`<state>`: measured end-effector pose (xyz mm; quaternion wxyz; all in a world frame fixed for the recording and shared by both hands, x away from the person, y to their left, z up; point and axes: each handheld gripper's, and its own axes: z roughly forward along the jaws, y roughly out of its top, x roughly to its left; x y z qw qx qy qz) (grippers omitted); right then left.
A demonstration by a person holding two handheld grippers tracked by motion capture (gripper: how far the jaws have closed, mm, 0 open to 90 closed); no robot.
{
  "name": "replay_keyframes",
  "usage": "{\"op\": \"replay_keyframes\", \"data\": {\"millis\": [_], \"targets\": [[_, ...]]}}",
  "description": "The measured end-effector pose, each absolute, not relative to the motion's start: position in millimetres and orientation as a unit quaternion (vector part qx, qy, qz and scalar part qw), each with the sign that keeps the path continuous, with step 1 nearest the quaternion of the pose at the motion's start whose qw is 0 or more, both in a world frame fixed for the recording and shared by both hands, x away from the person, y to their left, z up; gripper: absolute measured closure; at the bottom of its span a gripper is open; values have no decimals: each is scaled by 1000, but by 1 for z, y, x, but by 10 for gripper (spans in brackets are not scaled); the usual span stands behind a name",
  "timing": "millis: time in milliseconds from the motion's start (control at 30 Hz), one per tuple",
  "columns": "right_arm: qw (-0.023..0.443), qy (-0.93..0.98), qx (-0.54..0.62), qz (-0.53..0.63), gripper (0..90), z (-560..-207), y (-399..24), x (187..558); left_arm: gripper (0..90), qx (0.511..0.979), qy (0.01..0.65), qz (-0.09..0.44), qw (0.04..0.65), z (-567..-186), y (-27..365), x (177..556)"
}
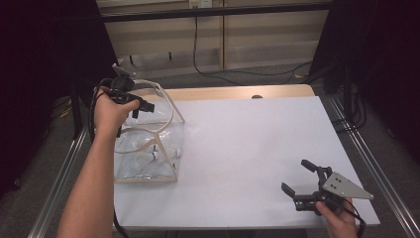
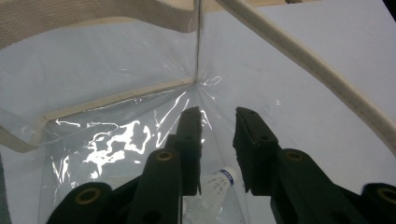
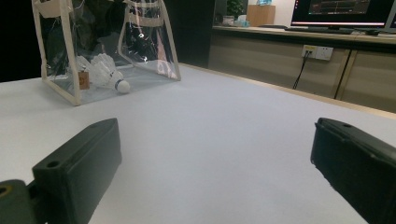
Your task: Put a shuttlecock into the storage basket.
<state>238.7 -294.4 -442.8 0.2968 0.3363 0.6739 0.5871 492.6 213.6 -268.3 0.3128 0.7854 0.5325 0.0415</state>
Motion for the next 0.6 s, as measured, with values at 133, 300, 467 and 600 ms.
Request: {"op": "replay_keyframes", "data": {"millis": [133, 300, 467, 600], "targets": [[298, 674, 336, 587, 14, -443, -295, 239, 681, 787, 528, 35, 316, -266, 213, 489], [298, 674, 336, 587, 14, -443, -295, 239, 649, 785, 525, 25, 328, -262, 213, 484], [297, 674, 336, 587, 14, -443, -294, 239, 597, 787, 519, 21, 332, -260, 212, 479], [296, 674, 337, 587, 14, -443, -294, 238, 567, 787, 515, 17, 340, -257, 210, 475]]}}
